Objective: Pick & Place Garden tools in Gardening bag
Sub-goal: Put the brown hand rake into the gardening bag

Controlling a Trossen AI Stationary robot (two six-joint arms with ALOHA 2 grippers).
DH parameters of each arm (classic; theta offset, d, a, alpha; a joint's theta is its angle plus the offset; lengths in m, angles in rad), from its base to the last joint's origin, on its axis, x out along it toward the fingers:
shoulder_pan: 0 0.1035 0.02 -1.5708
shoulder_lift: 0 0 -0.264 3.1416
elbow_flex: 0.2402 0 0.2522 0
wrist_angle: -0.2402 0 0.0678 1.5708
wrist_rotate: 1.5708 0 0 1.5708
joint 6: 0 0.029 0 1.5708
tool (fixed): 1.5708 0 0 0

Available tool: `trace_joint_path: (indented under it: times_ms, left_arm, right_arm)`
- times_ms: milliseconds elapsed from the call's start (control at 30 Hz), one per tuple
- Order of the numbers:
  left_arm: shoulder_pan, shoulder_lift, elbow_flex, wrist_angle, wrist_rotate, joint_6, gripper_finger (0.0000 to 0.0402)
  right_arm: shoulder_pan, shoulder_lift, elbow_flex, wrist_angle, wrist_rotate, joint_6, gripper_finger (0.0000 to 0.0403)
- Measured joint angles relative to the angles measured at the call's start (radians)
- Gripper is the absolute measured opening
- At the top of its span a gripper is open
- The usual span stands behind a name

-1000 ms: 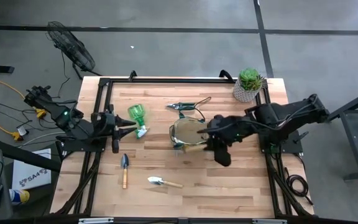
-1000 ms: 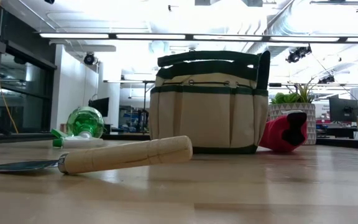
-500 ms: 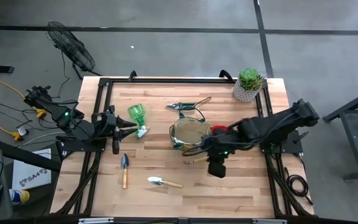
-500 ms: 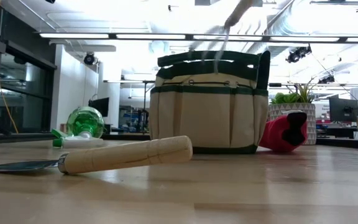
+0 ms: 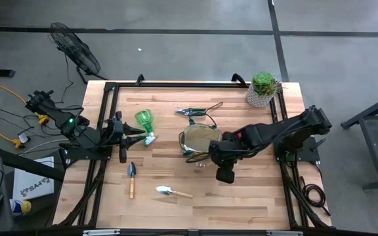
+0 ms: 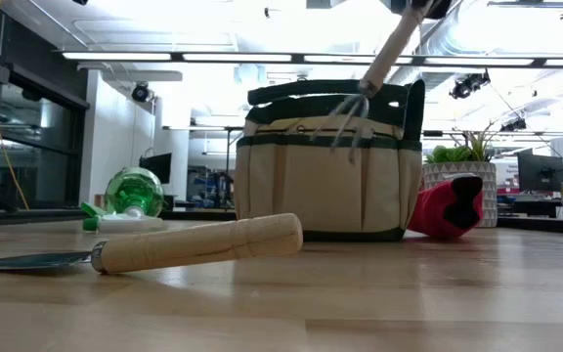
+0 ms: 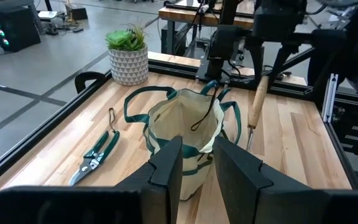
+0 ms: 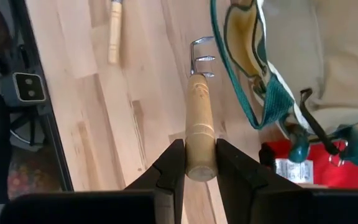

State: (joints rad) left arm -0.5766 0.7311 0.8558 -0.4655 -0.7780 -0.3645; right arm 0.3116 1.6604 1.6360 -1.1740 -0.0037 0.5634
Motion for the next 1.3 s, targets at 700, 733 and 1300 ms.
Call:
trace_joint_path:
  times_ms: [700, 733, 1300]
  left_arm:
    - [0.000, 0.000, 0.000, 0.000, 0.001, 0.000, 0.0090]
    - [0.000, 0.000, 0.000, 0.000, 0.001, 0.000, 0.0090]
    - [0.000, 0.000, 0.000, 0.001, 0.003, -0.001, 0.0090]
  right_arm:
    - [-0.013, -0.002, 0.059, -0.046, 0.109, -0.149, 0.0061]
    - [-0.013, -0.002, 0.059, -0.046, 0.109, -0.150, 0.0061]
    - [-0.013, -0.069, 0.058, -0.011, 0.091, -0.147, 0.0061]
